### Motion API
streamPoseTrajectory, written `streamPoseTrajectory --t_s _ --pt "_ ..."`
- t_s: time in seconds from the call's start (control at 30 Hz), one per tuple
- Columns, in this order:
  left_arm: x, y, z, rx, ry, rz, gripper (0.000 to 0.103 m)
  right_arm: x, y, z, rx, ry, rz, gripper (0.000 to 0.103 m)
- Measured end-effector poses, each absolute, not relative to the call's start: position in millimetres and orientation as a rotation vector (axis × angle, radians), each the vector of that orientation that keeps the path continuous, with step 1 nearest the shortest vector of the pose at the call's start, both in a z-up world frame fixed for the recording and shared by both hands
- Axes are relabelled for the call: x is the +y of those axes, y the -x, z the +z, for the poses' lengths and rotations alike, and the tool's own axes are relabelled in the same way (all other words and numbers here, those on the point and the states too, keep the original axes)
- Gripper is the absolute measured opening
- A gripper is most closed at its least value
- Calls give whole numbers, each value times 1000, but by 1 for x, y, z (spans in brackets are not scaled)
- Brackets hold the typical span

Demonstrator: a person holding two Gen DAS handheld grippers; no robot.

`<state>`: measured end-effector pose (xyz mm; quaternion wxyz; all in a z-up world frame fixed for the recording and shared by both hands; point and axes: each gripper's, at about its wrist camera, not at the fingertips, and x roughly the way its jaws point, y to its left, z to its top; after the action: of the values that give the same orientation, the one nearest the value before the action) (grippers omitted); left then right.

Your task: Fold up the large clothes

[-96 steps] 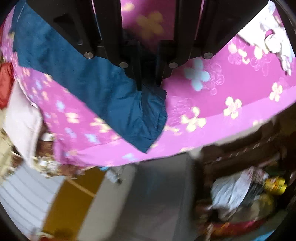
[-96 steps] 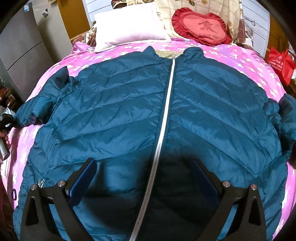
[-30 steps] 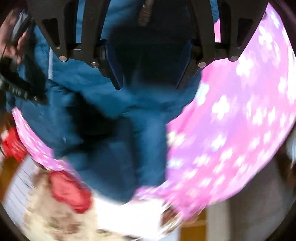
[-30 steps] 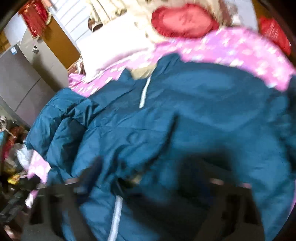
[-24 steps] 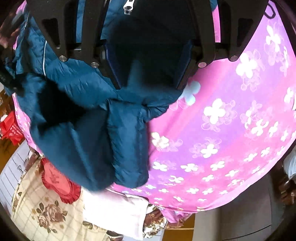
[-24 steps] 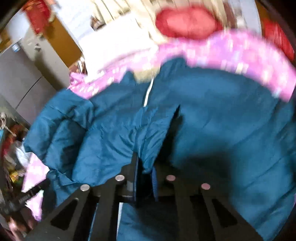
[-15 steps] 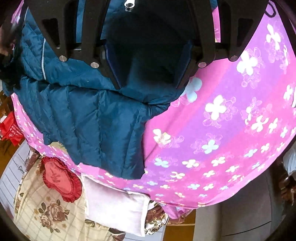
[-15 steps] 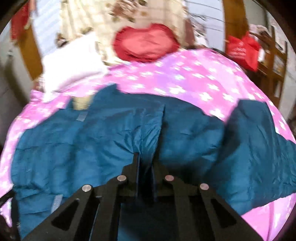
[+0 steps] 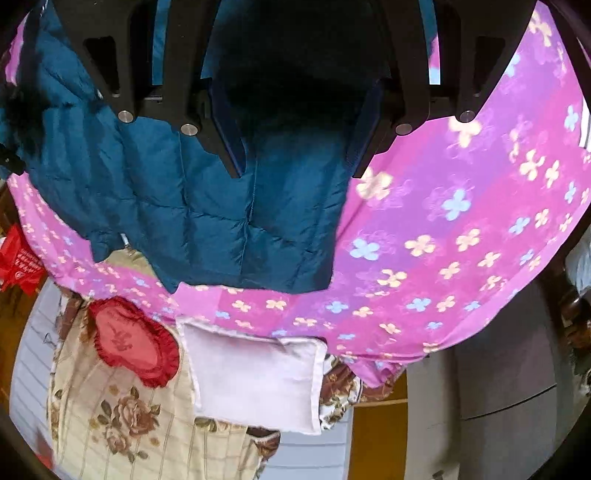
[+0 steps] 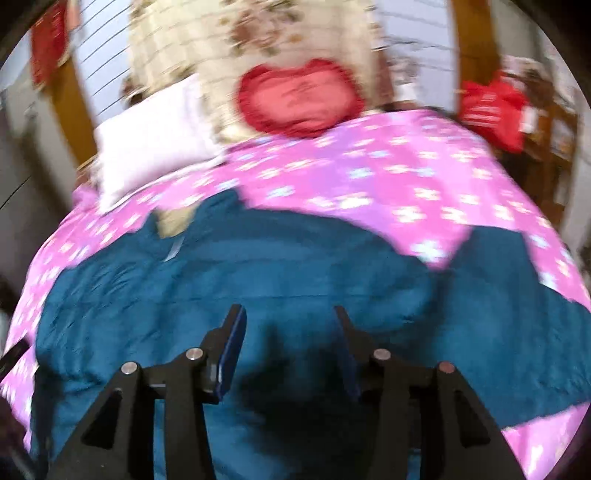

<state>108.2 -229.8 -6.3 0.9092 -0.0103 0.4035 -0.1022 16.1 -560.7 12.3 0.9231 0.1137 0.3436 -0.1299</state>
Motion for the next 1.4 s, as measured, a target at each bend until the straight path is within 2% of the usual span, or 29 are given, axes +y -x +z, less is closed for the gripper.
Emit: streamPoseTrajectory --t_s 0.1,0.27,0.37,0.5,0.57,0.63,0.7,0.77,1.1,1.27,1.4 --pt "-243 -122 -25 881 -18 -178 38 -542 -47 2 749 -194 -195 49" --pt "-250 -118 -40 864 -72 -171 39 -549 -88 -36 823 -173 -250 50" --pt "-251 -117 -42 861 -83 -170 39 -548 -88 -40 824 -153 -260 50" --pt "-251 -116 -43 860 -71 -174 40 -538 -59 -20 797 -160 -232 52" --pt "-251 -114 -44 855 -73 -174 40 -529 -41 -16 784 -126 -210 66" --pt "-252 -114 -45 850 -79 -172 40 -522 -30 -23 805 -66 -228 69" --pt "-252 -113 -45 847 -89 -169 40 -523 -29 -47 877 -32 -261 70" --pt "-253 -110 -43 848 -104 -166 40 -529 -27 -54 852 -48 -249 70" --pt "-234 -60 -7 823 -92 -189 40 -520 24 -26 817 -79 -237 72" --pt "-234 -23 5 794 -120 -203 40 -515 51 -19 797 -137 -215 80" --pt "-234 3 11 773 -115 -220 40 -508 75 -18 807 -149 -214 81"
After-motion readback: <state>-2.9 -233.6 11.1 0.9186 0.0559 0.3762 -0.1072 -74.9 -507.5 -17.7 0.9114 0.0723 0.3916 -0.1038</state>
